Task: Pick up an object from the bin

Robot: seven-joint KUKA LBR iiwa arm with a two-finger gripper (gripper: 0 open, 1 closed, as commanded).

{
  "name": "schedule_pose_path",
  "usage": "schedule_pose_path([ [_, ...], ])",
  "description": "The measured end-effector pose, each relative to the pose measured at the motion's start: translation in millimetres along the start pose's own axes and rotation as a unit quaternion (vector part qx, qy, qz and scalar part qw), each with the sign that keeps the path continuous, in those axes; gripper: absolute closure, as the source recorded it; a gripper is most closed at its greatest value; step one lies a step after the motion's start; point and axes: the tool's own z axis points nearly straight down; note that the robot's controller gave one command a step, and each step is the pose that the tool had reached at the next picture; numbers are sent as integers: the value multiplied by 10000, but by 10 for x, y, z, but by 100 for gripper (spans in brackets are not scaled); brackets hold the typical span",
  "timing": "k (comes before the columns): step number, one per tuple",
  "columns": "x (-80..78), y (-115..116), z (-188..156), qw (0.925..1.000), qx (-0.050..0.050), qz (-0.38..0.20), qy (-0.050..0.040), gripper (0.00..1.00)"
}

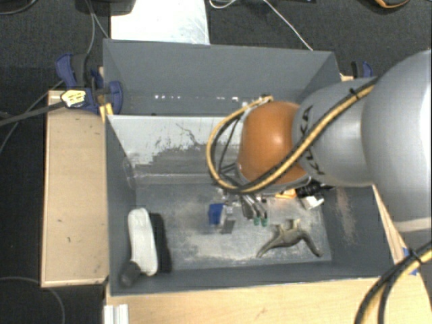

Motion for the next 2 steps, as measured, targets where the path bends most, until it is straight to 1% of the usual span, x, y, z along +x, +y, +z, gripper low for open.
schedule_pose_path([
  [2,2,-1,-253,10000,0,4,7,100],
])
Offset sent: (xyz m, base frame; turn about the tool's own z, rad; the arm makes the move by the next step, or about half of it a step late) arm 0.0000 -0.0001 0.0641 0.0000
